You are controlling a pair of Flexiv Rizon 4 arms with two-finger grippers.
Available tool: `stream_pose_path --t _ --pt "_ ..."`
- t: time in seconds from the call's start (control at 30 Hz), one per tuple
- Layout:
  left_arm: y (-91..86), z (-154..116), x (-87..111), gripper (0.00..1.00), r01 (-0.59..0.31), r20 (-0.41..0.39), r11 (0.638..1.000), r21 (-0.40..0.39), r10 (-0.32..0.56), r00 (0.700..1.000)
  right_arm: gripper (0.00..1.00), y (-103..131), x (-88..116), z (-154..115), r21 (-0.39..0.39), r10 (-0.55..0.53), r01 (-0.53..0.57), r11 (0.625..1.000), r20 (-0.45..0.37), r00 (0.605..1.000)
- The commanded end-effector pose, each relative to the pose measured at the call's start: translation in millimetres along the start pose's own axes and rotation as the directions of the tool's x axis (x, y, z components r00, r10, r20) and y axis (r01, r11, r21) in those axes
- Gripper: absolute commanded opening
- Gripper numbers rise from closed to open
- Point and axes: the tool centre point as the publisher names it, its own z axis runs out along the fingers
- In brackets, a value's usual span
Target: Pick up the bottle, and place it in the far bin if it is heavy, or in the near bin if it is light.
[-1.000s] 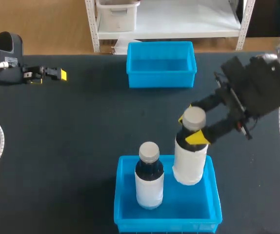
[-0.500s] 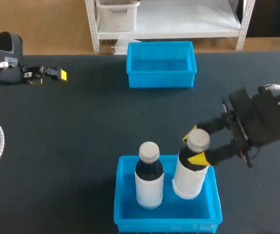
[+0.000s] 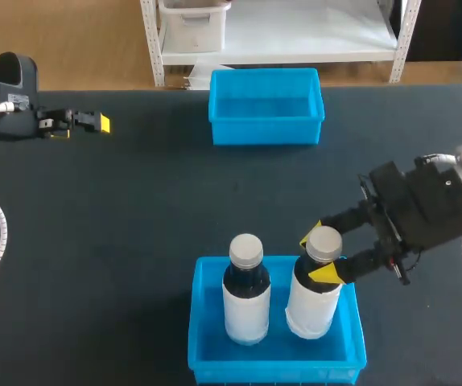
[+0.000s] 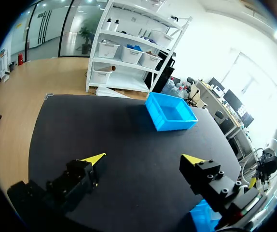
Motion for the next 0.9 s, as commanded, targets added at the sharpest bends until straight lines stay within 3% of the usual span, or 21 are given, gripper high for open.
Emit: stream_pose_path --t 0.03,0.57,0.9 --pt "0.0 0.0 0.0 1.0 0.0 0.0 1.0 0.0 0.0 1.0 0.0 -3.0 1.9 5.9 -0.001 -0.004 0.004 1.0 0.004 1.0" --pt "0.0 0.0 0.0 1.0 0.0 0.0 1.0 0.0 0.0 1.0 0.0 -5.9 11.8 15.5 -0.021 0.012 -0.013 1.0 -0.009 1.0" --pt "0.0 0.0 0.0 1.0 0.0 0.0 1.0 0.0 0.0 1.0 0.33 -7.3 15.2 19.0 -0.032 0.025 -0.026 0.999 -0.016 1.0"
